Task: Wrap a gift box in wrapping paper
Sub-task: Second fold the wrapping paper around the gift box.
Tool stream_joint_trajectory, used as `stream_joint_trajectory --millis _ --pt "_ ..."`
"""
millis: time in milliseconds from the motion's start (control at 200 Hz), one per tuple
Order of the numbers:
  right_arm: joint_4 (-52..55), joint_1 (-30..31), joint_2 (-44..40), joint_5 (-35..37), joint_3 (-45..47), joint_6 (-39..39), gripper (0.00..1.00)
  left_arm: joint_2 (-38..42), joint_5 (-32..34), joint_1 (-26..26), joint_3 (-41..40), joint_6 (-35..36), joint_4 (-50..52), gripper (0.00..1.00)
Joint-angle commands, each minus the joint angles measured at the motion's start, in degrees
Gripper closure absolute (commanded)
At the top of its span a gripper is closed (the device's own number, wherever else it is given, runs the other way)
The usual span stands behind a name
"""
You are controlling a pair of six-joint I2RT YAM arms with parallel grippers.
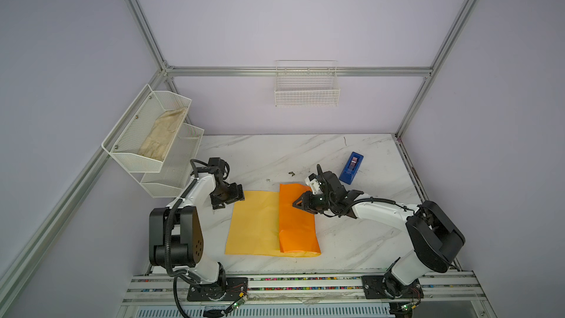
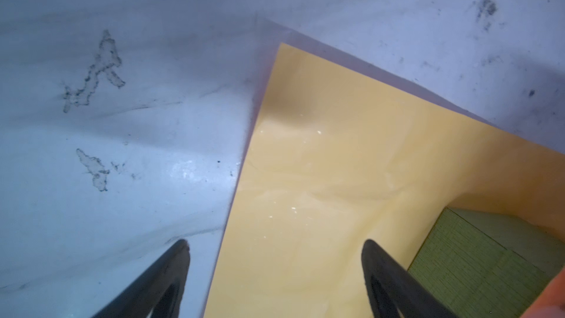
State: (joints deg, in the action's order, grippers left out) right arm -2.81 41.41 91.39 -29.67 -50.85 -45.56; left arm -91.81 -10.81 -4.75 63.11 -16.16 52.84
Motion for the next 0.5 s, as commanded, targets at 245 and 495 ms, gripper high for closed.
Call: stream_joint_trajectory --millis 245,495 --pt "2.85 -0.1 0.98 2.08 1.74 -0.74 0.65 -11.39 -12.88 -3.24 0.36 10.15 -2.55 0.12" --pt "1.96 -0.12 0.24 2.29 2.72 -1.71 0.65 -11.65 -21.72 -3.24 -1.31 11.29 -3.07 0.16"
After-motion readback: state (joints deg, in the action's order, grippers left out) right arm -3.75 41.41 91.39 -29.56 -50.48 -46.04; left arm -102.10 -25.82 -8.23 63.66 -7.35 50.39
